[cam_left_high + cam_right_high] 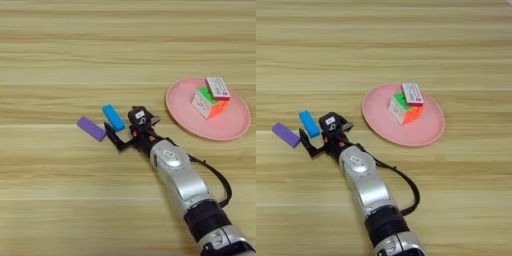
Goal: Move the objects on the table
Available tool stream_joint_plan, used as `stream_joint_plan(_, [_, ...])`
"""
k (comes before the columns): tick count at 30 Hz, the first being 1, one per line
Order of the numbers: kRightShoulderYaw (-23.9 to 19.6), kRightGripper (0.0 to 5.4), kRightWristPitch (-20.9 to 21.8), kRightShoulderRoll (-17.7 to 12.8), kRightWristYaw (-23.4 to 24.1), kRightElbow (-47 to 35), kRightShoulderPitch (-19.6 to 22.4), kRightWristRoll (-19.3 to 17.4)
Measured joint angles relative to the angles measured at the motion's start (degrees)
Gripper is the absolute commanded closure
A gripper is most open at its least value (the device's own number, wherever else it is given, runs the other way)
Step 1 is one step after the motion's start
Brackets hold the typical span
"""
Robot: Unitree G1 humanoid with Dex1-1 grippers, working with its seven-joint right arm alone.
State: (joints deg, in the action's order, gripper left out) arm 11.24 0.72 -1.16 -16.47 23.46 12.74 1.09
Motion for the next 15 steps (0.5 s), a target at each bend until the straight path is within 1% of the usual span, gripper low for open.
stream_joint_plan(2, [-0.6,0.51,0.5,0.2,0.0,1.1,0.5,-0.4])
stream_joint_plan(5, [-0.9,0.85,1.1,0.4,-0.2,1.7,0.6,-0.6])
stream_joint_plan(15, [-1.3,2.24,1.2,1.0,-0.2,2.4,0.9,-0.6])
